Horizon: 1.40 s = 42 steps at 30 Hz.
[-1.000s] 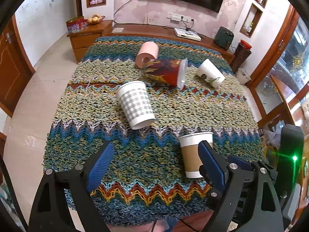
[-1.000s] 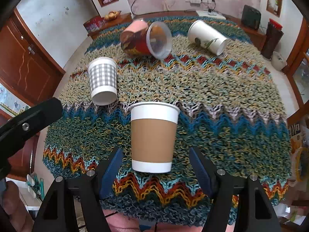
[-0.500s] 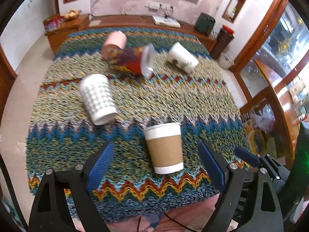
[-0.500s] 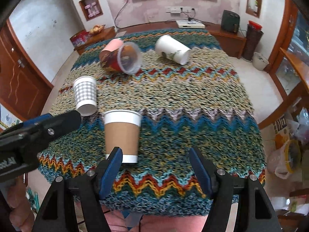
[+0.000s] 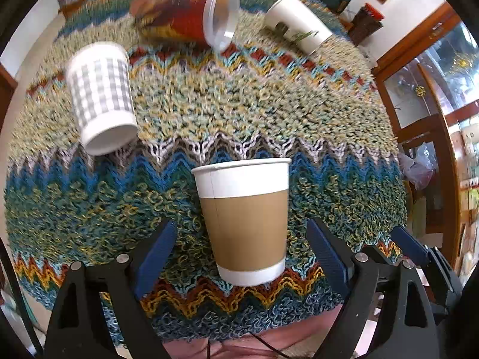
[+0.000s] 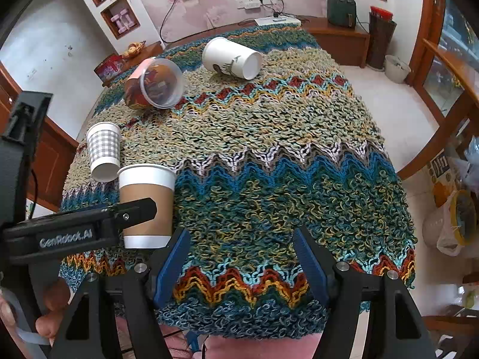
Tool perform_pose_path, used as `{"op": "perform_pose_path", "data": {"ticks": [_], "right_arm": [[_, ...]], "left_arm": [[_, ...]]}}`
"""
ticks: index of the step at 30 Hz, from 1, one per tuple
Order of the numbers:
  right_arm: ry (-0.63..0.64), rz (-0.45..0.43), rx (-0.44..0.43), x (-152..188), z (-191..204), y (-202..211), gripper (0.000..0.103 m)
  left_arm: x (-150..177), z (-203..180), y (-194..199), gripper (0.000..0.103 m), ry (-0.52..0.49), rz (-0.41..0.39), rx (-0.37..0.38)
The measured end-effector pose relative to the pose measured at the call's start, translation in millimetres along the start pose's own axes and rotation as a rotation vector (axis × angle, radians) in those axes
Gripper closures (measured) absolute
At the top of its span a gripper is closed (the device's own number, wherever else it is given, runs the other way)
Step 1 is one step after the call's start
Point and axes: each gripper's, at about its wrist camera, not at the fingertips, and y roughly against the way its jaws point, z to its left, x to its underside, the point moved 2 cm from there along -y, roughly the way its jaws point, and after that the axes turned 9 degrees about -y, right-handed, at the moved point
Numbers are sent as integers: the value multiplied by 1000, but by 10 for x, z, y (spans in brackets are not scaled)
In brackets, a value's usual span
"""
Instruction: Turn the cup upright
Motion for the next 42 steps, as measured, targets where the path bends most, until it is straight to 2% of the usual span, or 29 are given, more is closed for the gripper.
{"op": "perform_pose_path", "data": {"ticks": [4,6,9,14,21,26,33,37,40,42], "right_arm": [[-16,13,-7,-33,-72,-66,31],[-23,21,-12,-47,-96,-99,31],[-26,29,-17,-68,-121,-144,31],[-23,38,-20,-79,-126,-192,31],[-25,53,-23,-76,-128,-250,31],[-19,50,-20,-74,-119,-247,31],[-8,27,-8,-82,-86,-216,31],[16,-61,34,-114,-23,-124,31],[33,-140,86,-141,37,-57,31],[32,-170,86,-169,68,-30,31]], "left_arm": [[-33,46,-154,15,36,46,19],[-39,63,-202,27,44,63,25],[-18,83,-267,37,61,100,46],[16,81,-208,37,64,95,38],[-22,70,-164,39,36,48,14],[-56,28,-57,39,-10,-32,-13],[-79,-65,169,40,-111,-223,-113],[-63,-62,309,40,-152,-348,-163],[-120,-38,302,40,-163,-424,-176],[-123,5,295,40,-170,-470,-178]]}}
